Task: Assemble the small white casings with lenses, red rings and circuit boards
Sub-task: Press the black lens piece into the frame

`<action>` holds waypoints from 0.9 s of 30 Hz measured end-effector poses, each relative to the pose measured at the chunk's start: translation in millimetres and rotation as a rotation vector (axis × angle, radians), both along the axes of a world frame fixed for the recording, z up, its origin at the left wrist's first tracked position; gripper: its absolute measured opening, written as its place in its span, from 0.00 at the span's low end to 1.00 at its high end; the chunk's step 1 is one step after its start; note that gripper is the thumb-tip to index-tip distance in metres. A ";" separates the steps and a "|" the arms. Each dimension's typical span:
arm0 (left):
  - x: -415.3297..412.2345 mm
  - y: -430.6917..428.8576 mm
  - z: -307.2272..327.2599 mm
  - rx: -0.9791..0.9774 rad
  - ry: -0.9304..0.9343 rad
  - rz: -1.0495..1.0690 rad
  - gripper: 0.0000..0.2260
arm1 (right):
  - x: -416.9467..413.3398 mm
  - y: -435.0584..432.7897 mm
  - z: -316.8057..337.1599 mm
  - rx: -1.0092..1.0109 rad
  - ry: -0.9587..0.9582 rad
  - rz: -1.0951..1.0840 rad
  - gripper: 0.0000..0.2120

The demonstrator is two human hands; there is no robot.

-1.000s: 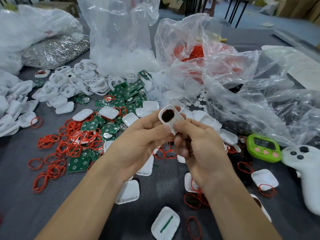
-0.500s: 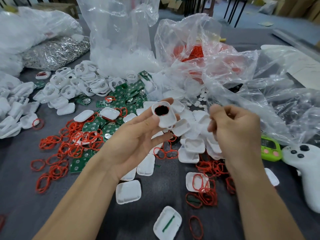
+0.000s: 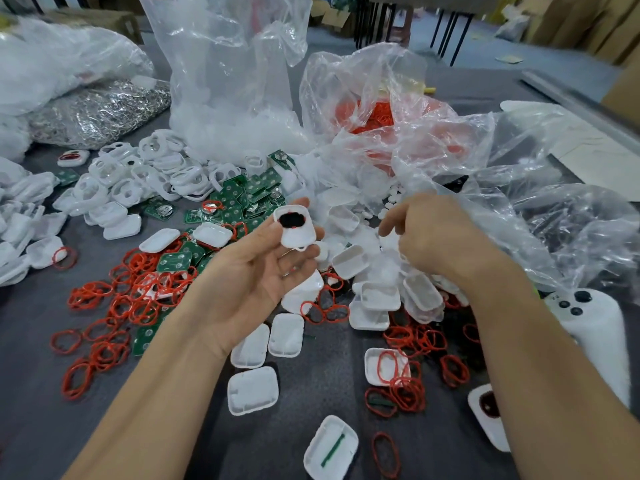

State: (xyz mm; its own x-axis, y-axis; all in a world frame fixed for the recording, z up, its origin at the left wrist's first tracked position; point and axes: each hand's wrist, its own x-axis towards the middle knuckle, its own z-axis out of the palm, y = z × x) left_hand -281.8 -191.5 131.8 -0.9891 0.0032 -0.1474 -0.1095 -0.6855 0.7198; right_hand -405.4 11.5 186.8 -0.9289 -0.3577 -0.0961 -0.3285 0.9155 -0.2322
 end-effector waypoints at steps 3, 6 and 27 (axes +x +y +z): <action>-0.1 0.8 0.0 -0.018 -0.003 -0.001 0.17 | 12.3 -1.8 1.4 -0.043 -0.080 0.040 0.04; 0.1 2.7 0.9 -0.027 -0.010 -0.007 0.17 | 22.9 -2.7 -8.8 0.072 -0.036 0.077 0.05; -0.6 17.9 -2.0 -0.146 -0.033 -0.067 0.21 | 58.3 -16.0 -34.4 -1.251 0.012 -0.061 0.10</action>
State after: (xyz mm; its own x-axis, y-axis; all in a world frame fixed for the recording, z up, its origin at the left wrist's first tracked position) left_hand -282.3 -173.6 129.8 -0.9820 0.0456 -0.1831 -0.1766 -0.5640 0.8066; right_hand -347.1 -4.5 152.4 -0.9457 -0.1541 0.2862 -0.3011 0.0842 -0.9499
